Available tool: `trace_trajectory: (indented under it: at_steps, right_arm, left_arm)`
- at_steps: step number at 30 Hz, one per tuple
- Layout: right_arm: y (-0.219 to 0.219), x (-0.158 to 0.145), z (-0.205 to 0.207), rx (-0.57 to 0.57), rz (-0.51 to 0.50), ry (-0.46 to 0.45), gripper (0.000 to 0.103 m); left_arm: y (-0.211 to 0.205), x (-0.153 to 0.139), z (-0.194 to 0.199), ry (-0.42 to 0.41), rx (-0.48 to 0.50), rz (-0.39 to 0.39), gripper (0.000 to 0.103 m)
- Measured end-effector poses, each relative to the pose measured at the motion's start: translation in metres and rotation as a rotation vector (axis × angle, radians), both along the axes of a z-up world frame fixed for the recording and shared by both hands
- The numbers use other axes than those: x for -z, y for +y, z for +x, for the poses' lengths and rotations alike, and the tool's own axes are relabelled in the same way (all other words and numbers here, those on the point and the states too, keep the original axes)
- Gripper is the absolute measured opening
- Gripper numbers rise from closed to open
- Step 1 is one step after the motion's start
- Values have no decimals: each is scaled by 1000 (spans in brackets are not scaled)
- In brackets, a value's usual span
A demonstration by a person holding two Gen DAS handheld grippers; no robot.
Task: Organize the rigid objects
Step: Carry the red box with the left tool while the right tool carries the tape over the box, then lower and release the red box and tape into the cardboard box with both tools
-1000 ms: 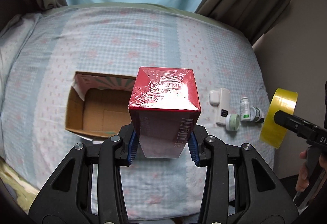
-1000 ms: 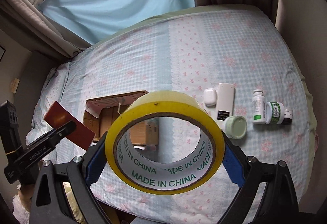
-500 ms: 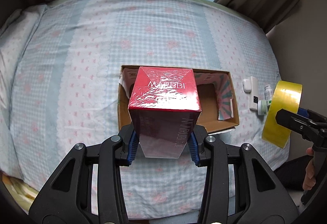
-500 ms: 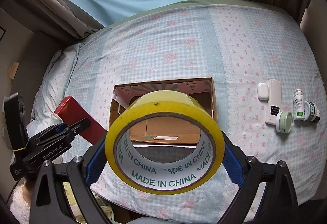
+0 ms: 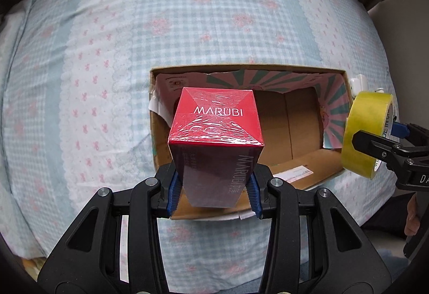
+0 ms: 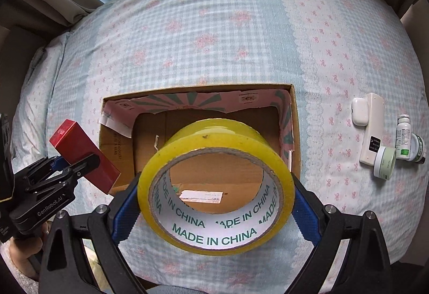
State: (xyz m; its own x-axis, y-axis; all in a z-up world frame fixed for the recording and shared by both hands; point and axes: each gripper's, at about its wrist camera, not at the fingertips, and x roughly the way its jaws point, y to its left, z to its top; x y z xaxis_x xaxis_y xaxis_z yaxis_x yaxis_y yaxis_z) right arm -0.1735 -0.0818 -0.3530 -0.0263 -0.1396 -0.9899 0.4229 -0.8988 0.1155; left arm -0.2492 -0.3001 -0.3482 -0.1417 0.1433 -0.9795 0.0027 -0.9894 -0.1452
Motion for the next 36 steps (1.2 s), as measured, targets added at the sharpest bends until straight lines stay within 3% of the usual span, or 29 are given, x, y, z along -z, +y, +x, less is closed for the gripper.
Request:
trace_trajectory:
  at_steps: [4, 11, 17, 18, 19, 20, 21, 25, 30, 36]
  right_arm:
    - [-3, 29, -12, -23, 27, -36, 96]
    - [-8, 75, -22, -51, 51, -107, 96]
    - [-16, 94, -19, -104, 30, -119, 96]
    - [-16, 96, -18, -104, 20, -123, 96]
    - [-16, 99, -18, -105, 28, -141, 97]
    - [-15, 103, -18, -108, 29, -164, 97]
    - [-12, 103, -19, -100, 9, -165, 103]
    - [-2, 90, -19, -113, 24, -31, 103]
    - [1, 83, -16, -123, 37, -57, 103]
    - [-2, 60, -7, -169, 43, -9, 103]
  left_arm:
    - [13, 32, -12, -60, 40, -32, 37]
    - [14, 80, -12, -182, 23, -45, 37]
    - [21, 88, -14, -186, 64, -73, 40]
    - [23, 85, -13, -172, 73, -81, 63]
    - [23, 83, -13, -163, 77, -74, 102]
    - [22, 80, -11, -151, 77, -101, 102]
    - [21, 77, -9, -140, 80, -62, 103]
    - [15, 70, -1, -132, 59, -29, 103]
    - [15, 59, 10, -102, 49, -26, 103]
    - [18, 39, 22, -59, 51, -20, 103]
